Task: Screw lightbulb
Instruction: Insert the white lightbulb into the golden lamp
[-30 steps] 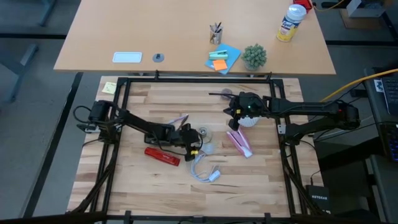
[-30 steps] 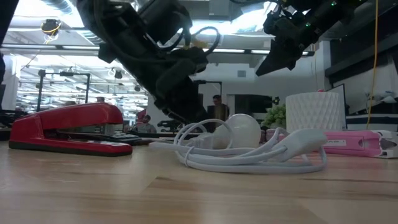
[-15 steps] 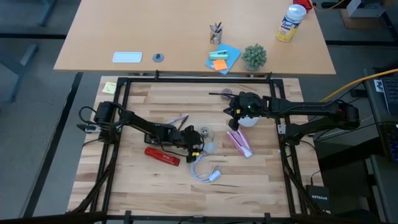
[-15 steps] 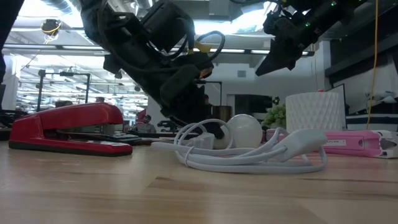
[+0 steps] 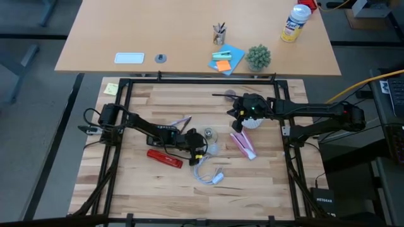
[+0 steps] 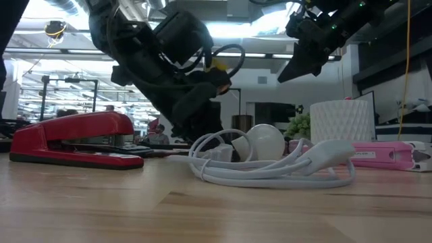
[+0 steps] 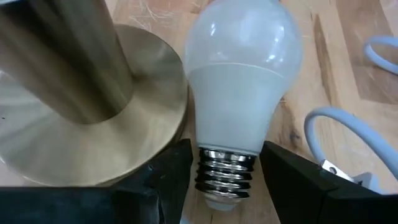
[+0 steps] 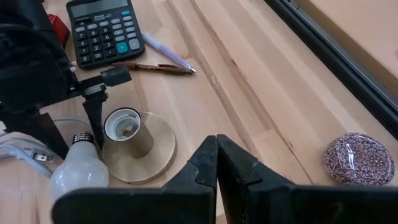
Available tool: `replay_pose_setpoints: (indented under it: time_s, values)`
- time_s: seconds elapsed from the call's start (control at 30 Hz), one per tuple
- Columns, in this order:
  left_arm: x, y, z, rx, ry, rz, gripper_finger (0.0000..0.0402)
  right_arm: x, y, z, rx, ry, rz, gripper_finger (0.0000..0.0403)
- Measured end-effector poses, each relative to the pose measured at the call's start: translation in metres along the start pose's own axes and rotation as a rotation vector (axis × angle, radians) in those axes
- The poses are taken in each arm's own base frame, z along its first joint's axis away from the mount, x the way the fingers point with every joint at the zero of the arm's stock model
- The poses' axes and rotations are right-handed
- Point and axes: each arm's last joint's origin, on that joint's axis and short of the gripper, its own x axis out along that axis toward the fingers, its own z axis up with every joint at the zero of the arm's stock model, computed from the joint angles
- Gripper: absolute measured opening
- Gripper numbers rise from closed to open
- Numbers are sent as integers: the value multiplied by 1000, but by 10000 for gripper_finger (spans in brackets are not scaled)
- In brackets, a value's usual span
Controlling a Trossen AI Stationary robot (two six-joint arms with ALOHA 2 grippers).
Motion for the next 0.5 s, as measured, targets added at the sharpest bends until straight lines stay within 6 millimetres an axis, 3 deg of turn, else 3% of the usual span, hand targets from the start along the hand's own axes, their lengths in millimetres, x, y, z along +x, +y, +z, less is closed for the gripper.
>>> replay_pose_setpoints:
  time_s: [0.3,0.5]
  values:
    - [-4,-1,5,0,-29,-12,182,0,0,0,1,2,-1,8]
    - [-4,-1,6,-27,-35,-14,137,0,0,-1,2,8,-1,8]
